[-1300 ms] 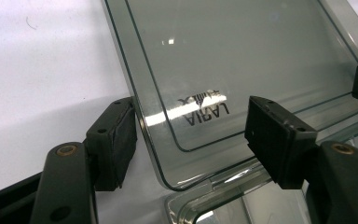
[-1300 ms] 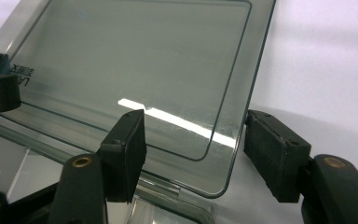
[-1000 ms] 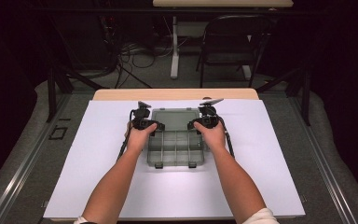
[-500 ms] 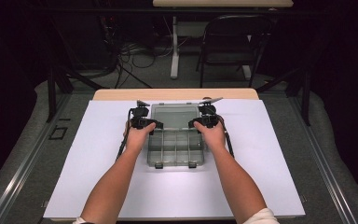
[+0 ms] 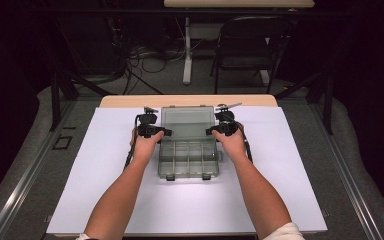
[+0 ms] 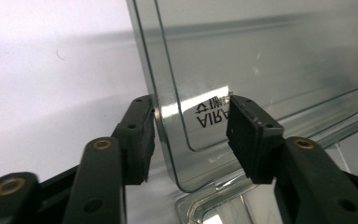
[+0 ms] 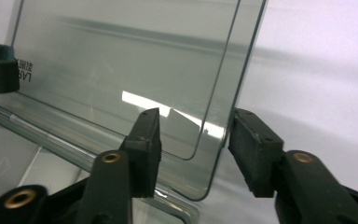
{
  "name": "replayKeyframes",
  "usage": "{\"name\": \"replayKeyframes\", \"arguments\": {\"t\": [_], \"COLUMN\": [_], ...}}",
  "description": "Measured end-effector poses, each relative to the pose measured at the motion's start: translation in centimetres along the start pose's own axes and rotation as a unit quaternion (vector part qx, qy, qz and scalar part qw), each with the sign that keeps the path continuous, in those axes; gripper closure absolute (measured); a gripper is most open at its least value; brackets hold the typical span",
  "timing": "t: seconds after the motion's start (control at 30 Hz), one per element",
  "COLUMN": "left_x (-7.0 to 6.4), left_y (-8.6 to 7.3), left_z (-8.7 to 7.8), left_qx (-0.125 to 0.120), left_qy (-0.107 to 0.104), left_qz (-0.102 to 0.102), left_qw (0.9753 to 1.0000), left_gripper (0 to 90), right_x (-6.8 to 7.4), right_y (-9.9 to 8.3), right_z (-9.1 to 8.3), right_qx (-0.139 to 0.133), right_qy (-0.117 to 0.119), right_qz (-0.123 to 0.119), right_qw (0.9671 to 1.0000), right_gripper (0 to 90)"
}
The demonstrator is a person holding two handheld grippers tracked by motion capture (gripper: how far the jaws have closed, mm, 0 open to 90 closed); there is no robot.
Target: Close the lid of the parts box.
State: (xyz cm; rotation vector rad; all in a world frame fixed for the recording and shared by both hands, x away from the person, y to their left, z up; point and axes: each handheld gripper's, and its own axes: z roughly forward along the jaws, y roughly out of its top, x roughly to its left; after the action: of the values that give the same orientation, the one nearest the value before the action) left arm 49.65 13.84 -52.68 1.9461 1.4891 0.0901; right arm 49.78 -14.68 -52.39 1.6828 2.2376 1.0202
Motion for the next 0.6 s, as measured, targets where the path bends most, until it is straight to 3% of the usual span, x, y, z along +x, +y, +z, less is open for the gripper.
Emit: {"name": "replayKeyframes", "arguments": {"t": [0.23, 0.6], "left_x": [0.2, 0.6], "left_y": [0.0, -0.1], "left_z": [-0.6, -1.0], "left_qx": [-0.01, -0.019], "left_qy": [-0.005, -0.013], "left_qz": [0.003, 0.009], "left_qw": [0.9999, 0.9997], "left_gripper": [61.7, 67.8], "right_x": [-0.8, -1.3], "right_y": [0.1, 0.0], "right_z": [-0.7, -1.1], "right_qx": [-0.005, -0.011], "right_qy": [0.011, 0.019], "right_qz": [-0.003, -0.013], "right_qw": [0.9999, 0.9997], "right_gripper": [70.4, 79.5]}}
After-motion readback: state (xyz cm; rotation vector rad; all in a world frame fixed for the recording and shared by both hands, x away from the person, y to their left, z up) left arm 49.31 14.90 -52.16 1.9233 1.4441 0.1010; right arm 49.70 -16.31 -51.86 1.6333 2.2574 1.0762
